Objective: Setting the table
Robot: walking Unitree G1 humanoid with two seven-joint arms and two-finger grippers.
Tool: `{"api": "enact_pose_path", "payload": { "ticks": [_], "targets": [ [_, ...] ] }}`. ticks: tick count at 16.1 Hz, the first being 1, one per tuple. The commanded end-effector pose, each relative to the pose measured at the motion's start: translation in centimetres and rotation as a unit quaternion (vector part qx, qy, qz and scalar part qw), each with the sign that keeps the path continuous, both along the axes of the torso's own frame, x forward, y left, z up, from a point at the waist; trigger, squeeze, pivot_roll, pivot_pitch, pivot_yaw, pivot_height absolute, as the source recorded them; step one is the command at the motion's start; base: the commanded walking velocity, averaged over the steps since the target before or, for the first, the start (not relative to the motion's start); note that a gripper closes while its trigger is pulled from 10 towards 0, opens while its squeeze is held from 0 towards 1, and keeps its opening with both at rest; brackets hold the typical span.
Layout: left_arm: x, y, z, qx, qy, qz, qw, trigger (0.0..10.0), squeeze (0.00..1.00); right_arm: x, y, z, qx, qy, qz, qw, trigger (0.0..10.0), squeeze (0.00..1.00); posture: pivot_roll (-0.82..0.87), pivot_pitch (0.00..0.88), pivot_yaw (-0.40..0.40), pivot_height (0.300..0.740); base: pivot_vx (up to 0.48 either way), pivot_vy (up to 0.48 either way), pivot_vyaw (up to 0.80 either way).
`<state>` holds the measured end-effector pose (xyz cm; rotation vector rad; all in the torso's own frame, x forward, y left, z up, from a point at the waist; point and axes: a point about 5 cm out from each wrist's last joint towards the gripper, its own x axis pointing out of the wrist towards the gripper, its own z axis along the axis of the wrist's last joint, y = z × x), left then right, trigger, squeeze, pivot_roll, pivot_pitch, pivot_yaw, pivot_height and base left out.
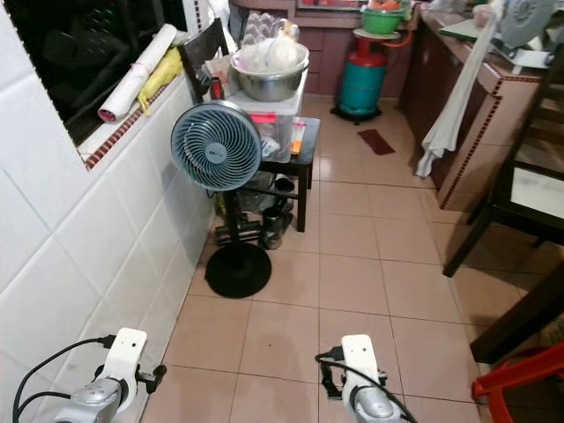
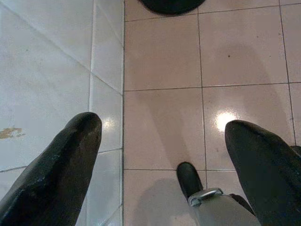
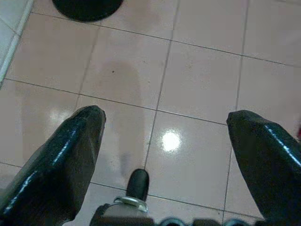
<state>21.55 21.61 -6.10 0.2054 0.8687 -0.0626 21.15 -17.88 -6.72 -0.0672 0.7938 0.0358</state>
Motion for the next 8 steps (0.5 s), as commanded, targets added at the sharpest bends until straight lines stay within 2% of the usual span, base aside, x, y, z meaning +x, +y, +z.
{"api": "enact_pose_path", "payload": {
  "ticks": [1,8],
  "targets": [
    [0.01,0.23,0.02,0.003,0.003,0.01,1.0,10.0,0.0,0.36,-0.26,0.19,-0.001,0.0,-0.013,1.0,10.0,0.0,0.0,0.0,-0.012,0.74,0.0,0.0,0.0],
    [0.09,0.25,0.06,0.007,0.003,0.01,1.0,10.0,0.0,0.57,-0.19,0.21,-0.015,0.01,-0.016,1.0,10.0,0.0,0.0,0.0,-0.012,0.74,0.0,0.0,0.0]
  ]
}}
